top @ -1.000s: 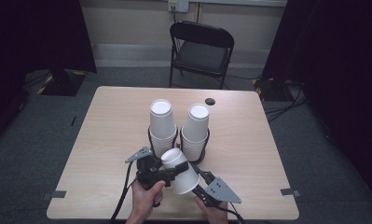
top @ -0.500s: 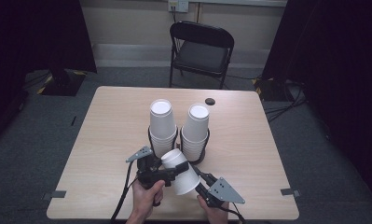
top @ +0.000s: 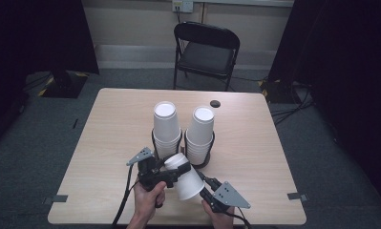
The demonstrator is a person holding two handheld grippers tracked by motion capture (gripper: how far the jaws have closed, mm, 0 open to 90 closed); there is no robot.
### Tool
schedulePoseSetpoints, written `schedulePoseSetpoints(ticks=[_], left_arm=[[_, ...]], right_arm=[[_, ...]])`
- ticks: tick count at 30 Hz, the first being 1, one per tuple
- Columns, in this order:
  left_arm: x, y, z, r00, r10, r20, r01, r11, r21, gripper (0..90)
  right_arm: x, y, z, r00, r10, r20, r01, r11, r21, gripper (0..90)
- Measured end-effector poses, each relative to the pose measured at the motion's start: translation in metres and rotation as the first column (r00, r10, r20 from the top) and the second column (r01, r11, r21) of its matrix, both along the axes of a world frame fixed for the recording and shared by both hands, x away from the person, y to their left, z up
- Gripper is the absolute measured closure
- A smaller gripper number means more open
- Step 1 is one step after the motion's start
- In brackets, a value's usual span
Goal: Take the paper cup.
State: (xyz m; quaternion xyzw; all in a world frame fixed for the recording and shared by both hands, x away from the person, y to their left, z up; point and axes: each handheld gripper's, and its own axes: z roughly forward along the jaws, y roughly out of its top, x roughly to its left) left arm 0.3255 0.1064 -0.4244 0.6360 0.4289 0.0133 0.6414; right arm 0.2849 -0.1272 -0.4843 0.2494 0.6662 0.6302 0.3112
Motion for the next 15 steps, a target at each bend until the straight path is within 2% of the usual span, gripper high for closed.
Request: schedulePoseSetpoints(ticks=[1, 2, 7, 10, 13, 15], left_arm=[[0.000, 0.000, 0.000, 1.0000, 0.000, 0.000, 0.000, 1.0000, 0.000, 14.5], [-0.001, -0.002, 0.002, 0.9997, 0.005, 0.024, -0.005, 0.9997, 0.025, 13.3], [0.003, 0.003, 0.004, 0.9990, 0.024, 0.037, -0.024, 0.9997, 0.003, 15.2], [0.005, 0.007, 0.006, 0.9980, 0.036, 0.051, -0.037, 0.9993, 0.012, 15.3], [0.006, 0.010, 0.007, 0.9949, 0.058, 0.083, -0.061, 0.9973, 0.042, 15.3], [0.006, 0.012, 0.008, 0.9907, 0.064, 0.120, -0.073, 0.9946, 0.074, 15.3]], right_arm=[[0.000, 0.000, 0.000, 1.0000, 0.000, 0.000, 0.000, 1.000, 0.000, 85.0], [0.000, 0.000, 0.000, 1.0000, 0.002, -0.006, -0.002, 1.000, 0.005, 85.0], [-0.001, -0.002, 0.000, 0.9999, -0.001, -0.012, 0.001, 1.000, 0.004, 85.2], [-0.001, -0.002, -0.001, 0.9997, -0.004, -0.022, 0.004, 1.000, 0.000, 85.3], [0.000, -0.002, -0.002, 0.9994, -0.009, -0.035, 0.009, 1.000, -0.010, 85.3], [0.001, -0.002, -0.001, 0.9980, -0.023, -0.059, 0.022, 1.000, -0.023, 85.4]])
